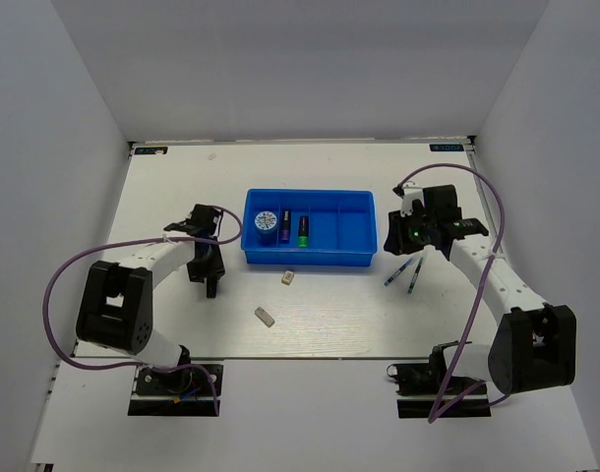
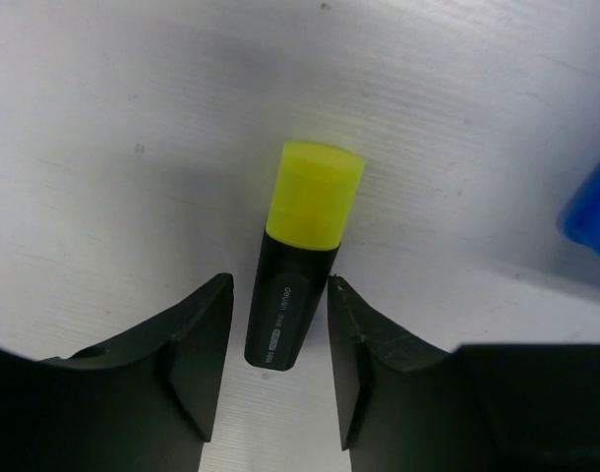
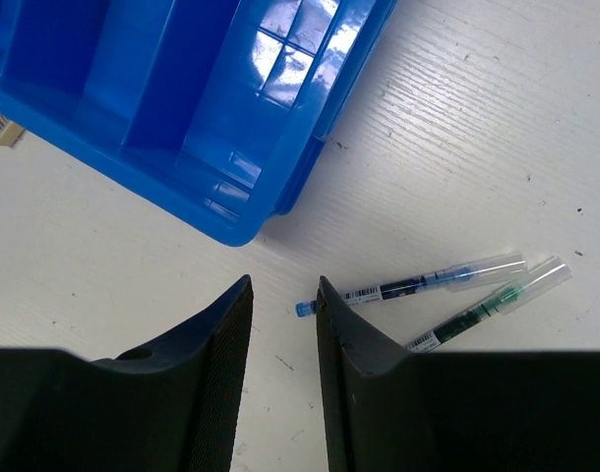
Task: Sort the stationery into containers
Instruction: Pick up the pen from the center of the board, then place the pen in the storage box, then pick up the pen from the center of the board.
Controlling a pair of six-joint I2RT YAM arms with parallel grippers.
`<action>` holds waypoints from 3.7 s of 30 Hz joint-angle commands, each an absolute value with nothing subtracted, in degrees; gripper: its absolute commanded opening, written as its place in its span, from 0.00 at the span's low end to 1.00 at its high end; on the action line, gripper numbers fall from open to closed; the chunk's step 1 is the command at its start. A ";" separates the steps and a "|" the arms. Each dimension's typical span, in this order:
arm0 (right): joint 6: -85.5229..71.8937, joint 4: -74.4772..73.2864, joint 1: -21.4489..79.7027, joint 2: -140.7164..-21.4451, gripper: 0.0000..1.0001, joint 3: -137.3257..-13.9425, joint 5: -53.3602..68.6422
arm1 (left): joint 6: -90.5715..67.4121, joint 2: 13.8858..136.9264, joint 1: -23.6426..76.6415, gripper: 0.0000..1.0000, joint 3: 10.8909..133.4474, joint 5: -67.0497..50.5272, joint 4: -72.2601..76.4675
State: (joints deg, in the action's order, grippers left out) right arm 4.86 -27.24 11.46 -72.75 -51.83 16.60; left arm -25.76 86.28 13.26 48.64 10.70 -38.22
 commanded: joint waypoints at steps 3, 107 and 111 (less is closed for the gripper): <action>4.39 -28.39 10.64 -71.98 0.36 -54.23 18.89 | -27.86 86.57 13.18 0.52 45.97 9.76 -35.51; -7.64 -34.54 5.27 -91.83 0.33 -53.43 -6.77 | -21.71 41.75 21.36 0.99 36.74 12.22 -36.39; -8.52 -35.15 5.19 -94.56 0.32 -53.61 -6.76 | -21.71 41.75 21.36 0.99 36.83 12.22 -36.47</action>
